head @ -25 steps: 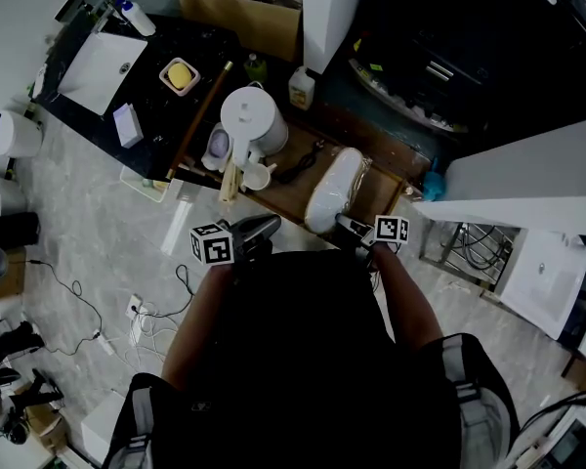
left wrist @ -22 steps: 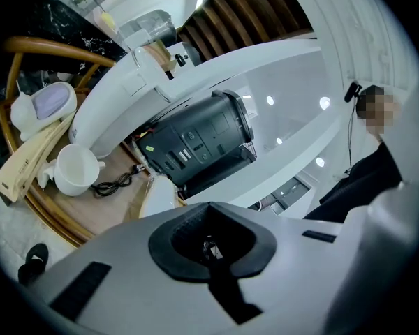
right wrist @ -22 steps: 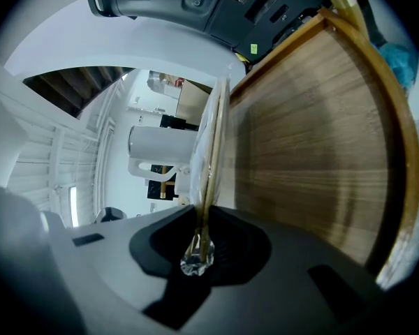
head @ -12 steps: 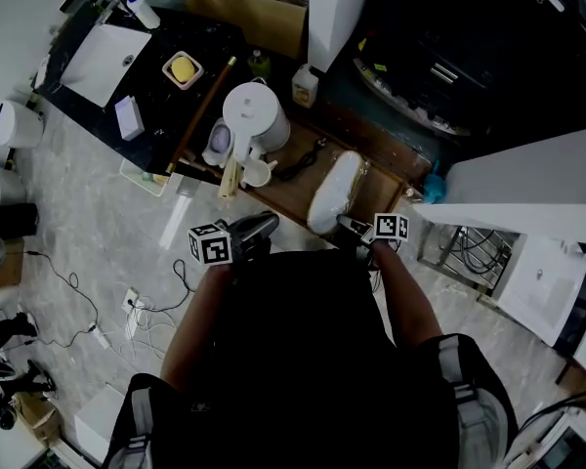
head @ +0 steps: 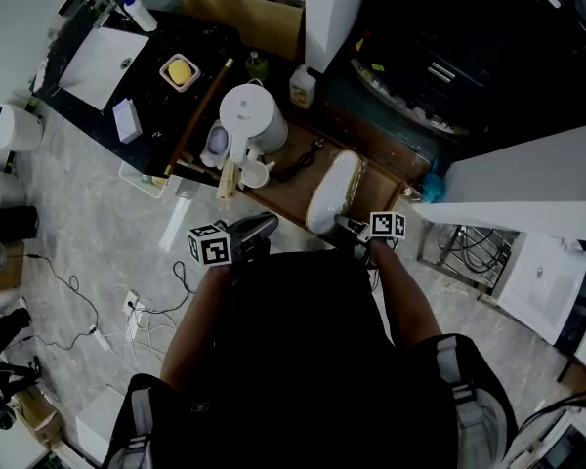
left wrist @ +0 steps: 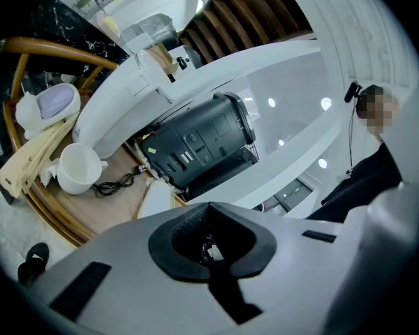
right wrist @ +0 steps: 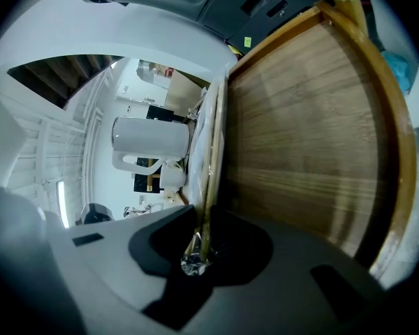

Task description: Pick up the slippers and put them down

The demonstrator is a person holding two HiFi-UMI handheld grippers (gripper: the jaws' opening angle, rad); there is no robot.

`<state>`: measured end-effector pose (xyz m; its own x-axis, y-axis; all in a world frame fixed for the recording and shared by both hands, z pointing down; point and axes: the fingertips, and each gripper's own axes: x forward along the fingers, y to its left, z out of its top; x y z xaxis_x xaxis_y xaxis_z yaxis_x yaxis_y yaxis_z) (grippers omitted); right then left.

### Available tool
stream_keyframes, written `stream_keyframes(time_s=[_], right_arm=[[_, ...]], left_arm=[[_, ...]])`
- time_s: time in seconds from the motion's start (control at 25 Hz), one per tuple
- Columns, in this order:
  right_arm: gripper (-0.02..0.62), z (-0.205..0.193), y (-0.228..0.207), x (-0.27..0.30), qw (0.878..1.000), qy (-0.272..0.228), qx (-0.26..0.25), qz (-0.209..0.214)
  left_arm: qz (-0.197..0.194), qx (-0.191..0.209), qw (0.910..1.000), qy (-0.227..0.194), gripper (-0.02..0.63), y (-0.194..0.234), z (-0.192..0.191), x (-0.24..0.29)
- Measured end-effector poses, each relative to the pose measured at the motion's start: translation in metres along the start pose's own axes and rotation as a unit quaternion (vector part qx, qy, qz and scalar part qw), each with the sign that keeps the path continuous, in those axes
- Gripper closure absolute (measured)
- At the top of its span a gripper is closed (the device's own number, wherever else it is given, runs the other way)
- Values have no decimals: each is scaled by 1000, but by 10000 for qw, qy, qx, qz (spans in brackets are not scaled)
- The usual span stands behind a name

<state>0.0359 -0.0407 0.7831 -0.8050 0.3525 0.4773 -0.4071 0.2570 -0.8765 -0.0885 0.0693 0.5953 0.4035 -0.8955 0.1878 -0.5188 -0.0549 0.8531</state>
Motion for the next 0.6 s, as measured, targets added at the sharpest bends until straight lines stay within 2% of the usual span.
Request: stream_keyframes(time_s=[0.4,0.6], right_arm=[[502,0,-6,1,9998,-36,-118,-170],[465,1,-7,0,9996,-106,-131,-238]], left_arm=[[-23,-20,9999,99,595,1,0,4],[-63,-20,9999,134,595,2,1,6]])
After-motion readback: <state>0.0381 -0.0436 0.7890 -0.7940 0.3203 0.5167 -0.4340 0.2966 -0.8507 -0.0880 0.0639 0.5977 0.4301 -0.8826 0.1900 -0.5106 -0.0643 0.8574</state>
